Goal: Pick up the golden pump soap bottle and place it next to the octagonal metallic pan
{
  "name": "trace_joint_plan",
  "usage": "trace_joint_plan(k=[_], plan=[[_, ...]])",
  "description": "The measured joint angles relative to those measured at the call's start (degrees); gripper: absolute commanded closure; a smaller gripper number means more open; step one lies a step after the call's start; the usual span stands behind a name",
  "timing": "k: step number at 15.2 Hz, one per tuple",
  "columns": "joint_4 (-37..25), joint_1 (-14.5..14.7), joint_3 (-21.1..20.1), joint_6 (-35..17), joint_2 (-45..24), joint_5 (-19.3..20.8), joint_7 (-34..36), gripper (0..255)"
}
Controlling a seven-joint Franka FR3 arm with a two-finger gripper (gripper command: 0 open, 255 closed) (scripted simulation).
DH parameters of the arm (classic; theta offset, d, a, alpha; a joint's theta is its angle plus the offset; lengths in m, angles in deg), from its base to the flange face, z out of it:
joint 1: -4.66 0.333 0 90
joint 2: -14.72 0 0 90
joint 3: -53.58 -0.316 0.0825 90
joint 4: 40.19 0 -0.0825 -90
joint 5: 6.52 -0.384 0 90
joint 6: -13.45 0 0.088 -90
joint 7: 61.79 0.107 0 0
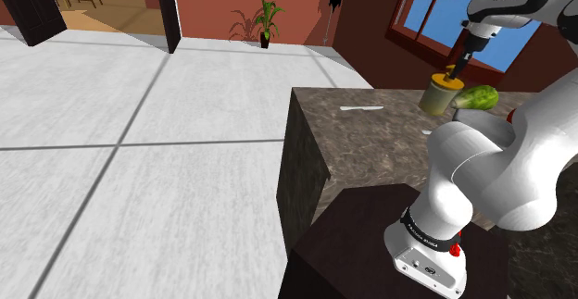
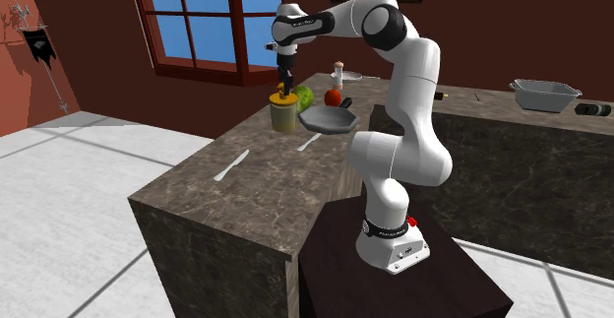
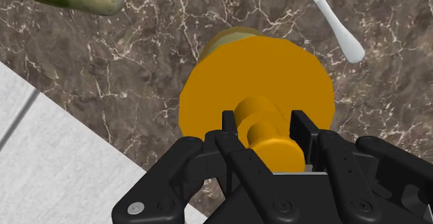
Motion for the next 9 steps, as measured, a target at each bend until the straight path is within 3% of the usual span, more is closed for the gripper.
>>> trace_joint_plan(k=[9], plan=[[3.6,-0.3,1.0,-3.9,1.0,1.3,0.9,255]])
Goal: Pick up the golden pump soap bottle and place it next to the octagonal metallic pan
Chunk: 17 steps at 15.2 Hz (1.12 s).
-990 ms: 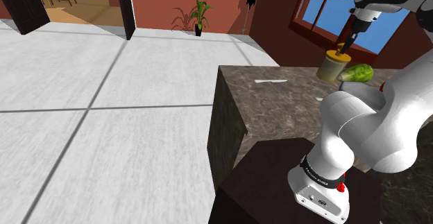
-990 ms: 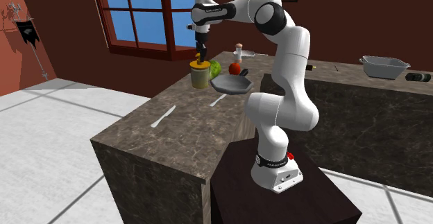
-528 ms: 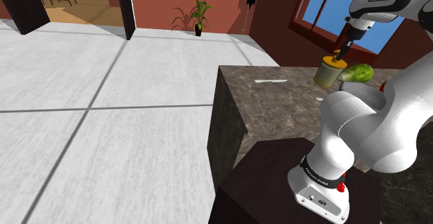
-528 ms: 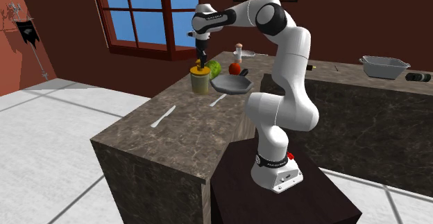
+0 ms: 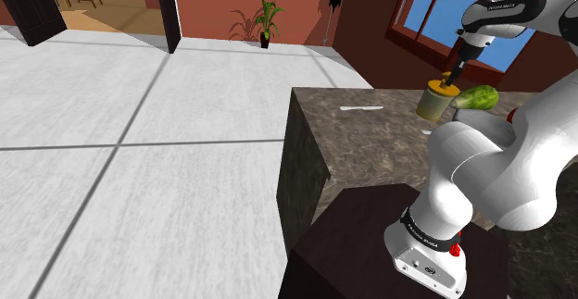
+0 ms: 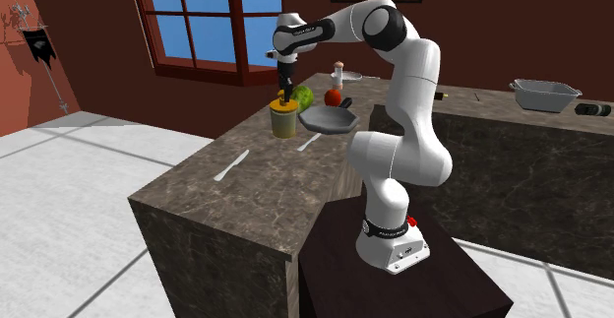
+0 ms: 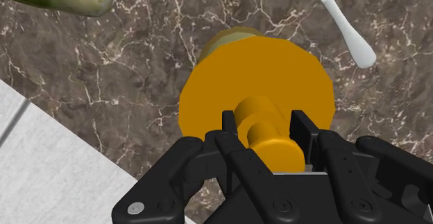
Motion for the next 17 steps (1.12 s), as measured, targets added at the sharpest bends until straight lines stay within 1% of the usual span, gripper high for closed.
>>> trace_joint_plan(k=[2,3,9,10,11,14,17], plan=[[0.0,0.0,0.0,0.0,0.0,0.0,0.0,255],[0.0,0.0,0.0,0.0,0.0,0.0,0.0,0],[0.0,0.0,0.0,-0.1,0.0,0.0,0.0,0],[-0.6,-0.1,-0.2,0.6,-0.2,-0.3,-0.2,0],[-0.8,-0.8,-1.0,1.5,-1.1,-1.0,-0.5,0],[-3.9,-0.9,-1.9,4.8,-2.0,-2.2,-1.5,0],[-4.5,-1.0,-2.2,5.6,-2.3,-2.5,-1.7,0]])
